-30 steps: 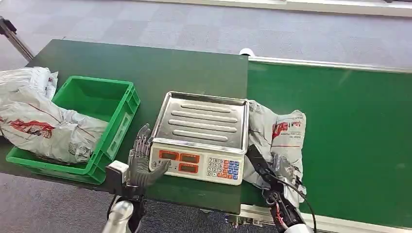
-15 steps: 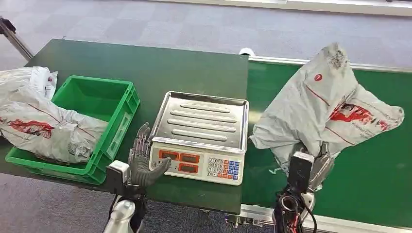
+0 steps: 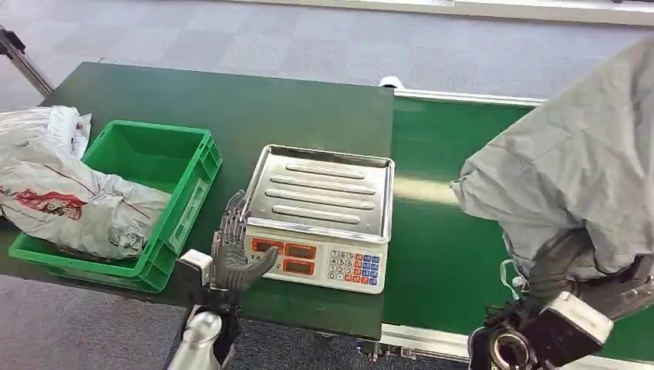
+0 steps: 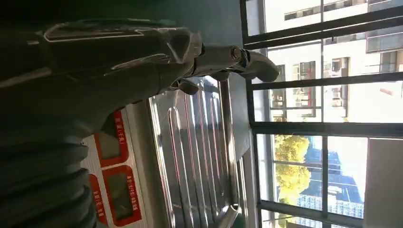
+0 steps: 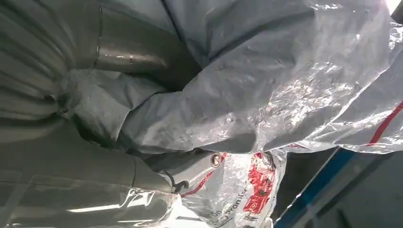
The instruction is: Moved the parcel from conveyor to table for the left to box.
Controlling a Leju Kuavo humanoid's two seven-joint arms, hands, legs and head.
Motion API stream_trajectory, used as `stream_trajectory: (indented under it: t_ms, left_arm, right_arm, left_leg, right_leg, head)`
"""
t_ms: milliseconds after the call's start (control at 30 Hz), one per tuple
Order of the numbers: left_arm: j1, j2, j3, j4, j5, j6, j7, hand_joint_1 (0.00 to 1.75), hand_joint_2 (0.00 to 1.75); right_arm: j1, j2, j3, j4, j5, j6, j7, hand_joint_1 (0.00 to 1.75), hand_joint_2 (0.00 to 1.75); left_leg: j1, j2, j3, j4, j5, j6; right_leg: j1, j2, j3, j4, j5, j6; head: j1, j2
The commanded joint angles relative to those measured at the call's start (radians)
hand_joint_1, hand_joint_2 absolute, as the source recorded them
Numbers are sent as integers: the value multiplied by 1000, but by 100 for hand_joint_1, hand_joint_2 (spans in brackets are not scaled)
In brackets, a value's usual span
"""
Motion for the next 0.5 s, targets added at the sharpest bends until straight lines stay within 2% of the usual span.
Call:
stream_trajectory:
  t_ms: [33,100,133,167,200,267,300,400,500]
  left_arm:
    - [-11,33,-16,8,22,17,-1,0,175]
    - [-11,33,-16,8,22,17,-1,0,175]
    - [-11,35,-20,4,35,18,-1,0,175]
    - [-7,40,-27,-3,39,29,-1,0,175]
    - [-4,44,-27,-11,45,28,-1,0,175]
    - [0,57,-34,-22,50,54,-1,0,175]
    - [0,57,-34,-22,50,54,-1,0,175]
    - [0,57,-34,-22,50,54,-1,0,175]
    - [-3,76,-51,-30,60,69,-1,0,175]
  right_arm:
    - [-75,-47,181,176,117,-56,3,175,175]
    - [-75,-47,181,176,117,-56,3,175,175]
    - [-123,-82,231,296,109,-56,3,175,175]
    - [-194,-83,226,472,167,-55,9,175,175]
    - [-255,-92,232,571,188,-25,42,175,175]
    - [-384,-108,250,794,299,-45,116,175,175]
    - [-384,-108,250,794,299,-45,116,175,175]
    - [-384,-108,250,794,299,-45,116,175,175]
    - [-487,-126,332,981,418,-1,165,175,175]
  left_leg:
    - [0,7,4,-3,0,0]
    - [0,2,2,-2,0,0]
    - [0,2,2,-1,0,1]
    - [0,3,2,-1,0,1]
    - [0,5,5,-3,1,1]
    - [1,9,3,-1,0,1]
    - [0,15,5,-3,0,1]
    - [0,7,4,-2,2,0]
    - [0,3,3,-1,1,0]
  right_leg:
    - [0,5,2,-3,2,-1]
    - [0,1,2,-2,1,0]
    - [0,1,2,-2,1,0]
    - [1,2,2,-2,1,0]
    - [1,3,4,-4,2,0]
    - [1,8,2,-2,3,0]
    - [1,13,2,-3,5,0]
    - [0,5,2,-2,3,-1]
    - [0,2,2,-1,2,-1]
  head:
    - [0,0]
    - [0,0]
    - [0,0]
    - [0,0]
    - [0,0]
    - [0,0]
    - [0,0]
    - [0,0]
    - [0,0]
